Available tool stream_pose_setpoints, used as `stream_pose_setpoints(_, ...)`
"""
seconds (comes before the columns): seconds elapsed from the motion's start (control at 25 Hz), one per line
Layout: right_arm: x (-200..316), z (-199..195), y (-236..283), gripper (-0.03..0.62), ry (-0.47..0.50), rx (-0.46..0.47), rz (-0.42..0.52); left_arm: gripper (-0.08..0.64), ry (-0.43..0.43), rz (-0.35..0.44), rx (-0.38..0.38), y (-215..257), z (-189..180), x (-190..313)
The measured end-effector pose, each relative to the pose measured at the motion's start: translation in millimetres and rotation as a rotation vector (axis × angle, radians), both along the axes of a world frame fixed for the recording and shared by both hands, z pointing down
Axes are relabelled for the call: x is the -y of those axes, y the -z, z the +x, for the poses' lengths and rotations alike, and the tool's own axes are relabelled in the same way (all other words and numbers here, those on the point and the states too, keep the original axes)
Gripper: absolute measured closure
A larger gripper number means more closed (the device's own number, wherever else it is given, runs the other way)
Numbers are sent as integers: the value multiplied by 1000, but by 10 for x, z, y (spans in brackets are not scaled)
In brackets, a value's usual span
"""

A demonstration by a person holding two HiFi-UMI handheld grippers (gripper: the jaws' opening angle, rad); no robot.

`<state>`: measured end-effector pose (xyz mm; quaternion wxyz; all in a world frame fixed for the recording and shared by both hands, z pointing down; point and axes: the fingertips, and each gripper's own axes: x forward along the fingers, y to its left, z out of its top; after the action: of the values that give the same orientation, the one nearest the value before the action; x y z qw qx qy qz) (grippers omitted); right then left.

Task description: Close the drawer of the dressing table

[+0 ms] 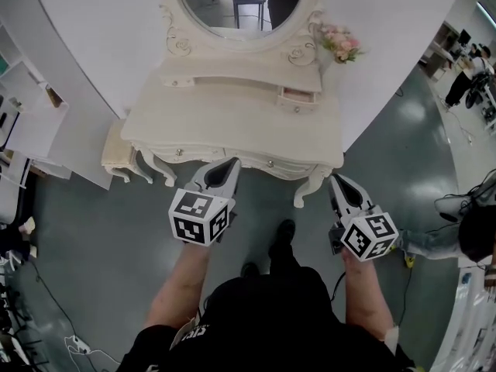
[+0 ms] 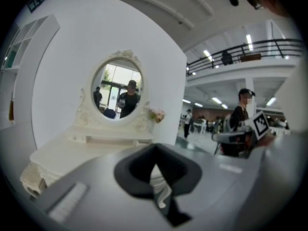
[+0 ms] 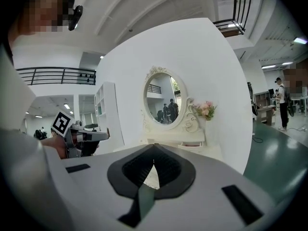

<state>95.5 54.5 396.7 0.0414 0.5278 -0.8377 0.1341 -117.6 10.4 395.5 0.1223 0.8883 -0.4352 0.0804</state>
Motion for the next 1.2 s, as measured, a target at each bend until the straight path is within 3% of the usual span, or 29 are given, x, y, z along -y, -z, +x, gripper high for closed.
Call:
stream_pose_setpoints(0.24, 582, 111, -24, 597, 38, 14, 6, 552, 35, -14, 8, -60, 125, 508)
stream_pose_setpoints(0.68, 1763, 541, -297, 597, 103, 63, -64, 552, 48, -87, 45, -204, 741, 1574)
stream_pose_setpoints(0.96, 2222, 810, -397, 597, 142, 86, -86, 552, 91, -109, 50, -220, 988, 2019)
stream_pose_setpoints(1.2, 2397, 762, -445, 597, 172, 94, -99, 552, 102, -103, 62, -195, 1044, 2155)
